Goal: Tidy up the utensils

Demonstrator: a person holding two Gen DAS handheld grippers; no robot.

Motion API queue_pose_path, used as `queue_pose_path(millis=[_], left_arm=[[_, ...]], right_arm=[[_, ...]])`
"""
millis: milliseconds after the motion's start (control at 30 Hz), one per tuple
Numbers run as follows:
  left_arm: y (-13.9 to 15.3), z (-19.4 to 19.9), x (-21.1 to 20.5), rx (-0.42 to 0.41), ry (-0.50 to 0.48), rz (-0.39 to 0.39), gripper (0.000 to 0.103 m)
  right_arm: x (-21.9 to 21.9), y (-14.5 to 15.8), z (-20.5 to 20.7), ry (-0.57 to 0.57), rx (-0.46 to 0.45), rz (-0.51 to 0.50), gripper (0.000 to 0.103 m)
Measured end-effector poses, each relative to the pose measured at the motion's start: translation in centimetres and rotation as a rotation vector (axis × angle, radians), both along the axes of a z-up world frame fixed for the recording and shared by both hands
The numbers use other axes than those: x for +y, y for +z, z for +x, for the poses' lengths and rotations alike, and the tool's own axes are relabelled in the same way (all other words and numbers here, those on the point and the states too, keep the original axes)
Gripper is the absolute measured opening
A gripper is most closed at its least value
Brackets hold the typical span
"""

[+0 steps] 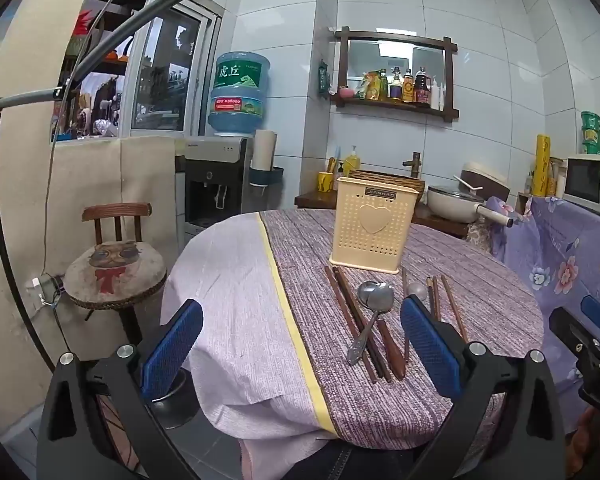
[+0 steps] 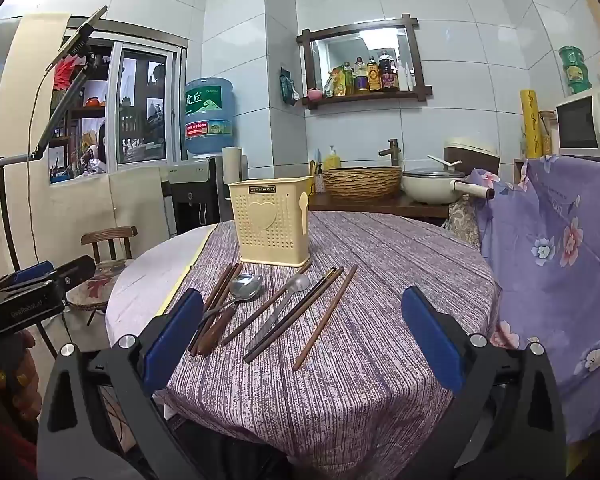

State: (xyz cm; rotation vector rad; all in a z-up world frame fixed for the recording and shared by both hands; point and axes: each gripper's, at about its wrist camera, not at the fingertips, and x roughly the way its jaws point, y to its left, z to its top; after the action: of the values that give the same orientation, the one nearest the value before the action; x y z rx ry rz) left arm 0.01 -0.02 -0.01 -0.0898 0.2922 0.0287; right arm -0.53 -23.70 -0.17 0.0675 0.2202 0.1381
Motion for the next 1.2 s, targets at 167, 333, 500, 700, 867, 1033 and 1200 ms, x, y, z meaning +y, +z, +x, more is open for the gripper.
queue_pose_path(millis=[167,333,500,700,867,1033,1200], left_arm=[[-0.1,0.2,-0.8,0.0,0.012,0.043,0.098],[0.1,0.1,-0.6,-0.003,0.008,0.034,0.098],[0.5,0.0,-0.8,-0.002,-0.004,0.021,0.098],[0.5,-0.3,-0.5,-0.014,-0.005,0.024,0.098],[0.4,-0.1,-0.5,-0.009,-0.004,0.022,0.098],[0.4,-0.1,-0.5,-0.012,-0.005,0.022,0.098],[0.3,-0.2,-0.4,-0.013,-0.006,0.021,0.098]], right_arm=[[0.1,-0.1,0.0,0.002,-0.002,0.001,0.098],[0.0,0.0,0.0,0.0,0.001,-0.001,0.098],[0.6,-0.5,0.3,-0.002,0.004,0.001,0.098],[0.0,-0.3,0.2,0.002,0.007,0.007,0.098],[0.0,-0.2,0.1,0.002,0.008,0.007,0.098],[0.0,-0.2,0.1,0.002,0.008,0.005,0.098],[0.0,-0.2,0.1,0.002,0.006,0.005,0.098]])
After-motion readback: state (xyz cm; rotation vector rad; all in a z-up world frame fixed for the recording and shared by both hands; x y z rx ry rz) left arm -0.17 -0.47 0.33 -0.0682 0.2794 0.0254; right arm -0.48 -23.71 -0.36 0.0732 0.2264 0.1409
